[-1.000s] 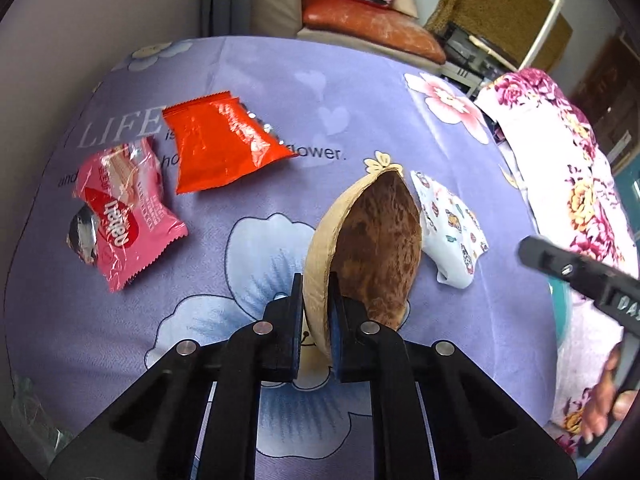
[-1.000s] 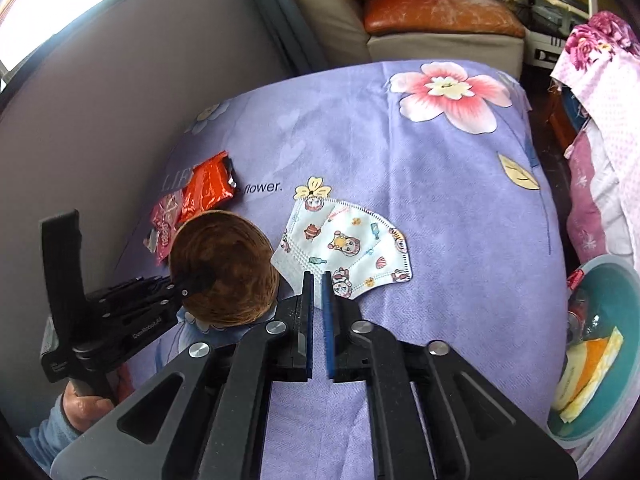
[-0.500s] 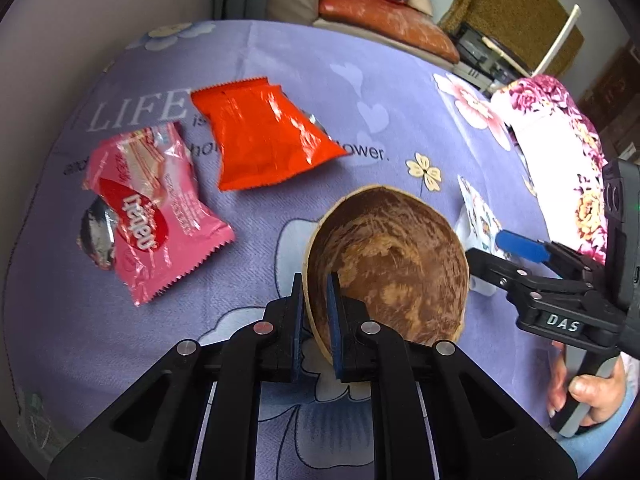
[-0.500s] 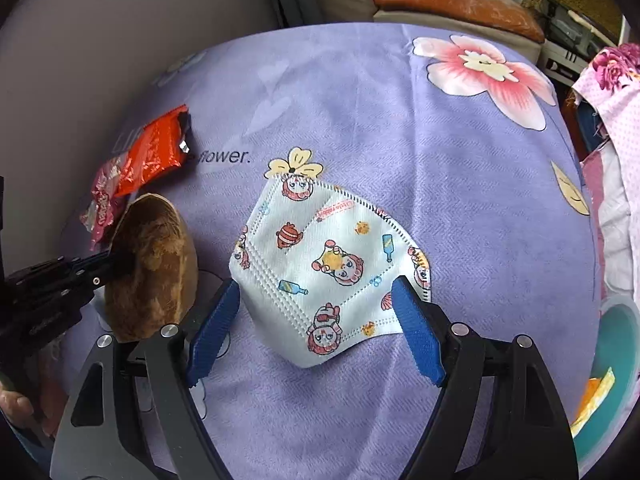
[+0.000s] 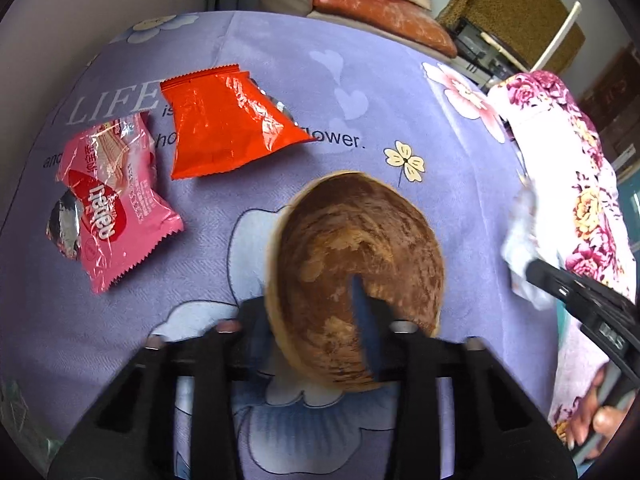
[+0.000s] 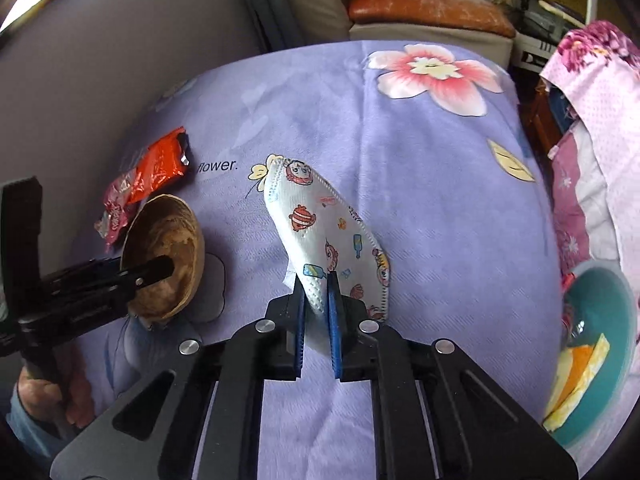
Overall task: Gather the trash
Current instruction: 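Carry the bowl and mask over the teal bucket and release both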
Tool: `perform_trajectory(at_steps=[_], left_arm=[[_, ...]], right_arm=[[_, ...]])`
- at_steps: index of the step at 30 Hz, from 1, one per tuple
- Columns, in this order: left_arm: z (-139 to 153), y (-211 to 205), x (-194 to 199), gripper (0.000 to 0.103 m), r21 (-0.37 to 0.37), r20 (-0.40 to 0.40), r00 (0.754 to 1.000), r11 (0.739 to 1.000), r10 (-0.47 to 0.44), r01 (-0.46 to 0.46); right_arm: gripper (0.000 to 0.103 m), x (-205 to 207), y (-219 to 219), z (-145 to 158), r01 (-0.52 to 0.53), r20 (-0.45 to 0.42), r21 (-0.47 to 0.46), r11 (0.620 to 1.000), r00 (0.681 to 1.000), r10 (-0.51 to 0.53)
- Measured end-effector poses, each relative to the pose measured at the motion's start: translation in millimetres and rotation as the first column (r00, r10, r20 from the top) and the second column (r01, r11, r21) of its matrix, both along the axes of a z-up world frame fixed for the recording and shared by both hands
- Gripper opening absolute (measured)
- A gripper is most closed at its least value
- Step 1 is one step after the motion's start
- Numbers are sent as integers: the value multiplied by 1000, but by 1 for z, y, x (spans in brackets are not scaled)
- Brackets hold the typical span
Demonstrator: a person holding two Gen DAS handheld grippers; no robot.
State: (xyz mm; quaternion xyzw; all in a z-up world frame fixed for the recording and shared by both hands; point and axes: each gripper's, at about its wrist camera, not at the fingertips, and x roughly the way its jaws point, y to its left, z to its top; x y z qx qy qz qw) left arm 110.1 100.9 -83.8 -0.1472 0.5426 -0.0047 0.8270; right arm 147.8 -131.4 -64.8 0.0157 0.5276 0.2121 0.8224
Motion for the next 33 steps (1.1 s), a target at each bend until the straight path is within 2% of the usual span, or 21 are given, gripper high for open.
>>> perform_trajectory(at_steps=[4,7,14,20,26,30,33], left_arm=[[7,-12,0,12,29,7,1000,999,20,-20],[21,-24,-5,9,63,39,999,998,5,-7],[50,-74,-9,9,136,92,991,988,-93,80],[62,-119,-10,9,154,90,981,975,-173,158],[66,-180,-4,9,153,78,957,952,-281,267],[69,-228,2,9,153,86,932,929,-352,336],[69,-263,7,9,140,90,915,915,-393,379]], right_arm=[[10,-15,-24,13,45,10,34,998,999,-45],[10,-19,-38,25,66,28,56,996,997,-68],[10,-40,-88,41,129,56,127,984,989,-137],[10,-54,-125,47,192,59,163,968,977,-204],[10,-73,-187,45,319,60,199,927,940,-336],[10,-88,-238,42,428,50,208,880,894,-446],[10,-94,-259,41,453,46,205,868,881,-471]])
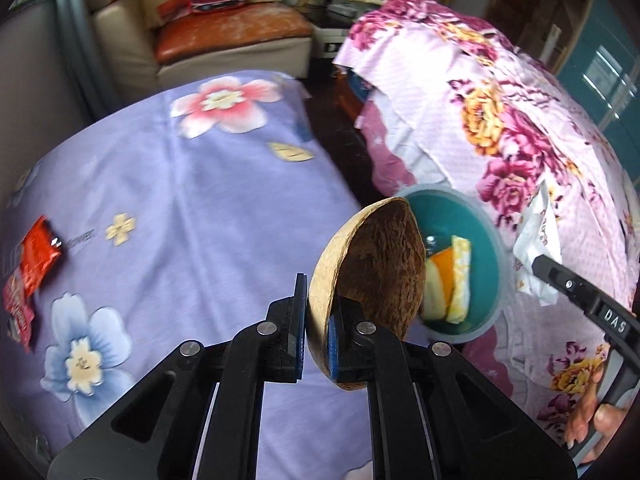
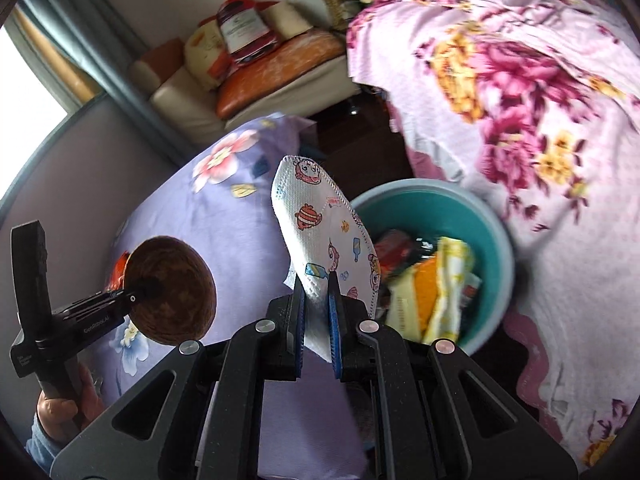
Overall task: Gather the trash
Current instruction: 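Carry the bowl and mask over the teal bucket and release both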
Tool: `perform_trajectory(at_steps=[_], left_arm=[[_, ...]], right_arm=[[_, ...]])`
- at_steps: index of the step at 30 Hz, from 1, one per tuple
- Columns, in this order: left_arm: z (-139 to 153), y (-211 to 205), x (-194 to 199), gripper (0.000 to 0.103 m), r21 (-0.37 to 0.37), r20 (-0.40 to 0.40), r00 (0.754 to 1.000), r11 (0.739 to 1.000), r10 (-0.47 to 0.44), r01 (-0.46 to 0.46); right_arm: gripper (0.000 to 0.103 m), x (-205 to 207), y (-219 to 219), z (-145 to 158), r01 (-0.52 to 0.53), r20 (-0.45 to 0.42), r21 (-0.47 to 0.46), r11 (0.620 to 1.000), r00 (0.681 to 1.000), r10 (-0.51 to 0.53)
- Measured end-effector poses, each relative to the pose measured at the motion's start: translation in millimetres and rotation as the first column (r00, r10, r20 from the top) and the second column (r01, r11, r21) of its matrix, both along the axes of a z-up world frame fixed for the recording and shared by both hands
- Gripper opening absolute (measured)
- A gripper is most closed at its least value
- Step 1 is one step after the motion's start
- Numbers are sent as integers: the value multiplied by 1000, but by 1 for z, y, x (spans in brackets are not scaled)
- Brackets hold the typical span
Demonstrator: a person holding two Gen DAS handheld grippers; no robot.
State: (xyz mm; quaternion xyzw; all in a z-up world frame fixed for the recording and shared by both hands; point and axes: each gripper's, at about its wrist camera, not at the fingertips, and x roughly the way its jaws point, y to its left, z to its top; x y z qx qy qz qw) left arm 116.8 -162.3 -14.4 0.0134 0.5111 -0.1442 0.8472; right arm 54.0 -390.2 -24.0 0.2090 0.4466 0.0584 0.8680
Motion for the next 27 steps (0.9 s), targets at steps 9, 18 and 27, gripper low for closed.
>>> perform_trajectory(at_steps=[9,18,27], left_arm=[[-20,-79,14,9,1,-52,993,995,-102,103],[-39,-107,24,9,6,-90,985,989,-148,149],[-53,-116,31,10,3,-120,977,984,-178,179]], right_arm=[[10,-8,-52,-9,63,2,3,998,998,-63],[10,-3,-73,-19,98,-33,2,995,995,-98],[10,4,-79,-27,118,-55,-16,993,991,-119]])
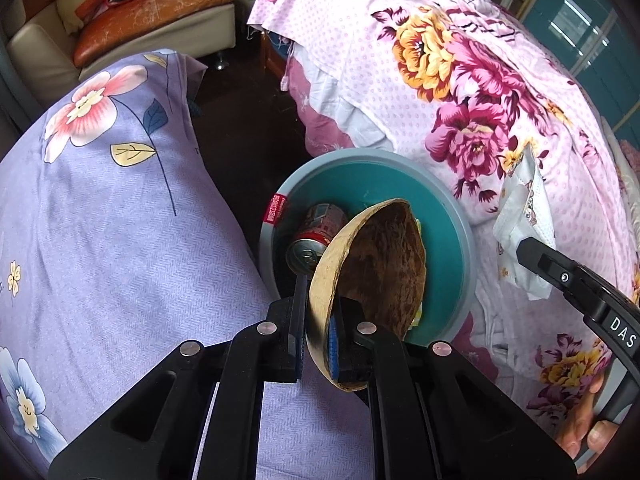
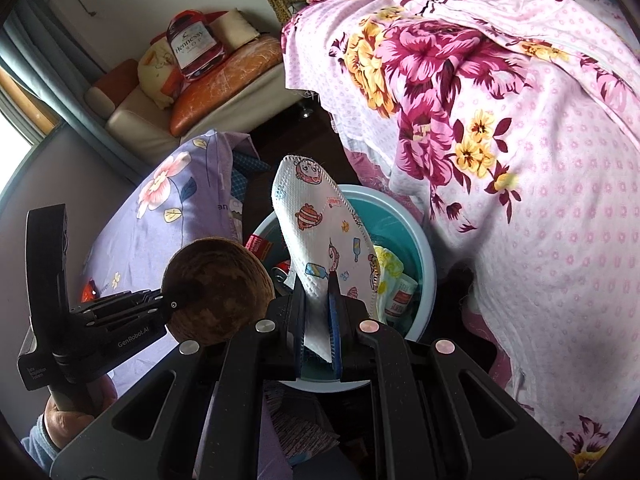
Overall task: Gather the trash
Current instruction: 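Carry the bowl and mask over the teal bucket and release both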
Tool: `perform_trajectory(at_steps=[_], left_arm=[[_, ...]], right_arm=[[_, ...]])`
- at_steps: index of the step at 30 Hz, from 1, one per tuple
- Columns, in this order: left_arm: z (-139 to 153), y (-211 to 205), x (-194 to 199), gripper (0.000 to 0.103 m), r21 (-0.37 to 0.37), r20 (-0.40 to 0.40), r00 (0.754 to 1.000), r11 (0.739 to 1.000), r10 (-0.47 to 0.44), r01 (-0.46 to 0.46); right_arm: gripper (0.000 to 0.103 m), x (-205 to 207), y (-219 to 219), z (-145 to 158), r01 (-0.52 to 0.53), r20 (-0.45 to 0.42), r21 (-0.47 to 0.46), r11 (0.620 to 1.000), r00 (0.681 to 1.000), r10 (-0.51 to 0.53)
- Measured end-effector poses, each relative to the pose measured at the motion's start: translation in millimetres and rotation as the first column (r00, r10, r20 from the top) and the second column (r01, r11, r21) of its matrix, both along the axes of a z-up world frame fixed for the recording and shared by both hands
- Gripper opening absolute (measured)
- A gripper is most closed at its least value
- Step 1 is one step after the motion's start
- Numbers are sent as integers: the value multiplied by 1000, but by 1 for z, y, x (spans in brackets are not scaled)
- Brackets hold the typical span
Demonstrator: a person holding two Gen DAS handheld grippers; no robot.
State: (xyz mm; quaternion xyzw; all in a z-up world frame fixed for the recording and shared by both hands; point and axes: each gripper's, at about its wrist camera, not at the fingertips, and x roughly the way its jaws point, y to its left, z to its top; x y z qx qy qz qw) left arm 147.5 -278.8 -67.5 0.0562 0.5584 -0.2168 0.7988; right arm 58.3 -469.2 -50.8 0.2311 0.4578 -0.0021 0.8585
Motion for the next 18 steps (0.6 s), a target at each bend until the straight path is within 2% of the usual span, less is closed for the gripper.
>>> perform_trajectory(at_steps=[6,8,10,12,18], left_arm=[[-7,-4,3,13,-12,-22,1000,1000,-15,14],[-9,-4,3,28,-22,-37,999,1000,-15,14],[-8,-2,2,74,-20,-21,1000,1000,-4,4],[-2,1,-1,85,-13,25,1000,1000,10,-10],[4,18,-6,89,-13,47,999,1000,22,-22]], right_arm=[[10,5,0,-1,9,-12,-12,1000,1000,-9],[10,7,-1,-1,12,-15,-15,1000,1000,-12],[10,8,1,-1,14,-19,-19,1000,1000,-15],[10,9,2,-1,14,-21,-23,1000,1000,-14],[11,15,7,-1,5,-31,-31,1000,999,-6]])
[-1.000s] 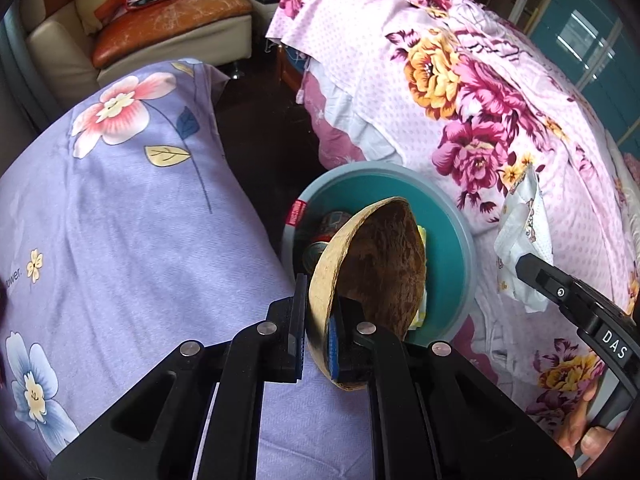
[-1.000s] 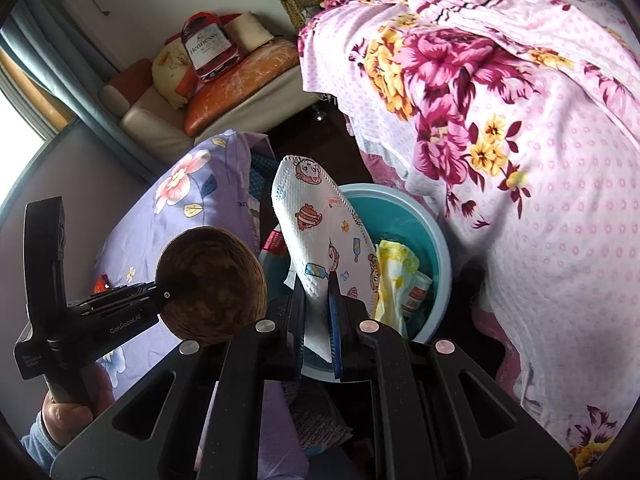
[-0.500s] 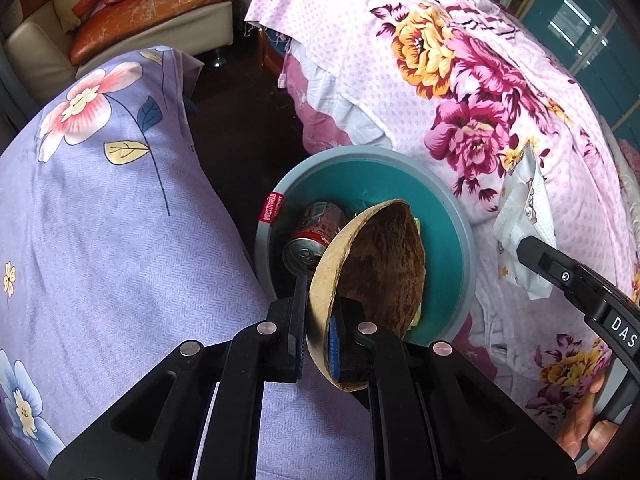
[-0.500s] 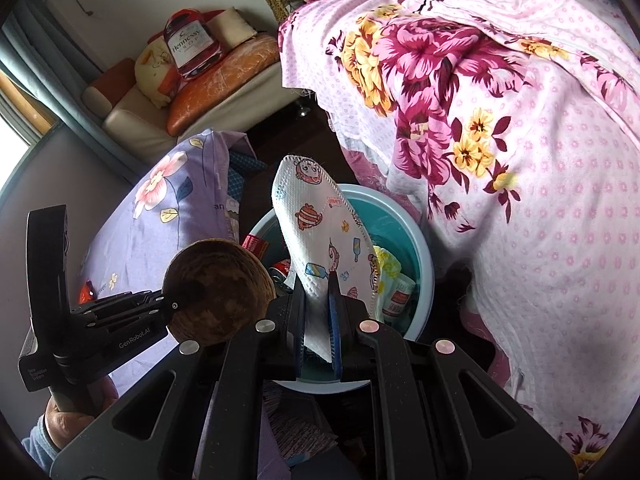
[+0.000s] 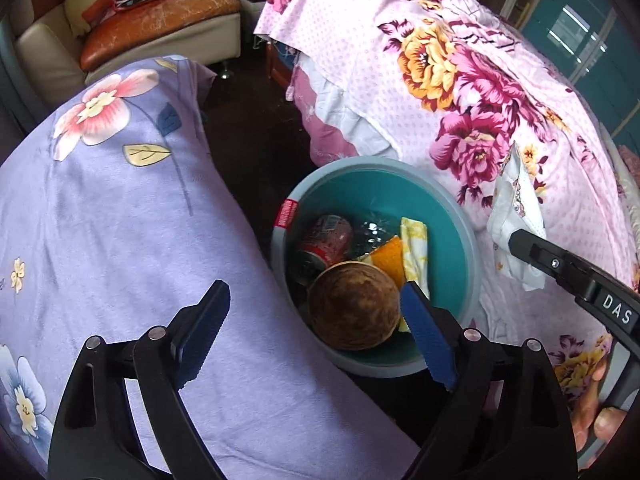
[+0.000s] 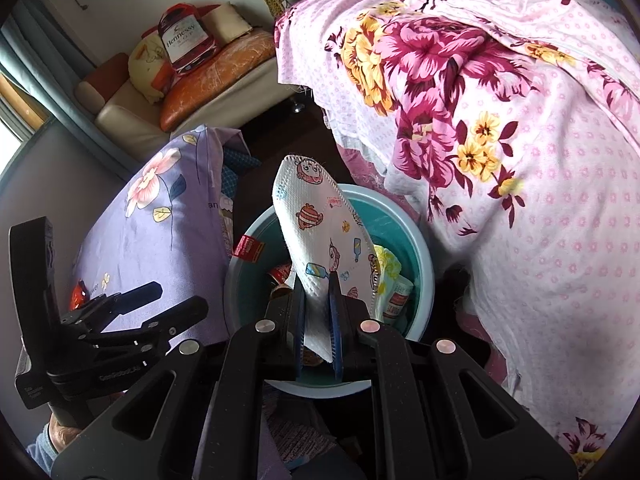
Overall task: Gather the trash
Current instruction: 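Carry the bowl and mask over the teal bucket and release both, then move both grippers back over the remaining snack packs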
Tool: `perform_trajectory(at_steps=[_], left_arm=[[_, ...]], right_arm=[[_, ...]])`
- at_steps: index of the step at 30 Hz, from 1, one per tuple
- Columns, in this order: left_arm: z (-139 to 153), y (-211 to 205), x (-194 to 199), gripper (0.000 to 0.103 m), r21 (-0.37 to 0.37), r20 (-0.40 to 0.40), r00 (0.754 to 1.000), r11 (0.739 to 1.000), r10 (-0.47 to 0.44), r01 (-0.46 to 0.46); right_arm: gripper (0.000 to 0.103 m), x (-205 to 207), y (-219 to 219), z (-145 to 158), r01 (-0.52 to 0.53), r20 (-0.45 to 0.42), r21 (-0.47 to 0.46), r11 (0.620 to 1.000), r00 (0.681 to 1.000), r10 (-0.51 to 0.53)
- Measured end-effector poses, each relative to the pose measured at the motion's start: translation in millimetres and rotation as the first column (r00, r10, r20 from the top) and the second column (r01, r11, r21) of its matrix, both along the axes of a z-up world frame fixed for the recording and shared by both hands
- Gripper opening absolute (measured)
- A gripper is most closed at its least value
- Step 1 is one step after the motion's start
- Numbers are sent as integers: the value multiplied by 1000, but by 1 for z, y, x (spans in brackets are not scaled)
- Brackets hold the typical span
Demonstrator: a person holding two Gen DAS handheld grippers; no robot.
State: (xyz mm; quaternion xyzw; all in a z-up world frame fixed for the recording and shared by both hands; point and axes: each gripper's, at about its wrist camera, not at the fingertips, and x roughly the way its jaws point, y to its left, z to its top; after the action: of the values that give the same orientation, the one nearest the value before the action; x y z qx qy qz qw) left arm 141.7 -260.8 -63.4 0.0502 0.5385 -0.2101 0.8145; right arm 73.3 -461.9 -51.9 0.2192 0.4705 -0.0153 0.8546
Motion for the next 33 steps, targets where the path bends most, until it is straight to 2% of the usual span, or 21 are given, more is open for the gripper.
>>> perform_trajectory(at_steps=[8,9,10,11,13,14,18,21,33], left_arm=[[0,35,-1,91,-10,-14,998,998,59,-59],[0,40,-2,91,-12,-14,998,998,67,-67],[1,45,-2,91,-14,-15,997,997,75,-75],[1,49,-2,91,-18,-16,997,997,81,-82],[2,58,-1,92,-24,-19,995,995,94,-94],[2,61,-1,92,-26,-20,995,995,99,-100],[2,76,0,93,-45,-33,992,991,123,-124],[3,87,-2,93,-64,-40,989,988,141,-144],[12,125,-15,94,-128,-49,981,973,186,-191]], right_arm=[[14,16,22,-9,-47,-38,-4,999,998,47],[16,18,25,-10,-53,-45,-3,999,998,53],[26,20,28,-13,-59,-55,-1,998,997,59],[45,22,32,-14,-61,-62,-3,998,996,61],[60,24,38,-16,-63,-67,-12,998,996,62],[62,24,41,-17,-64,-74,-12,998,995,63],[66,24,49,-20,-56,-92,-7,998,994,55],[74,23,55,-17,-47,-92,-18,999,995,45],[76,18,83,5,-74,-90,-48,996,993,69]])
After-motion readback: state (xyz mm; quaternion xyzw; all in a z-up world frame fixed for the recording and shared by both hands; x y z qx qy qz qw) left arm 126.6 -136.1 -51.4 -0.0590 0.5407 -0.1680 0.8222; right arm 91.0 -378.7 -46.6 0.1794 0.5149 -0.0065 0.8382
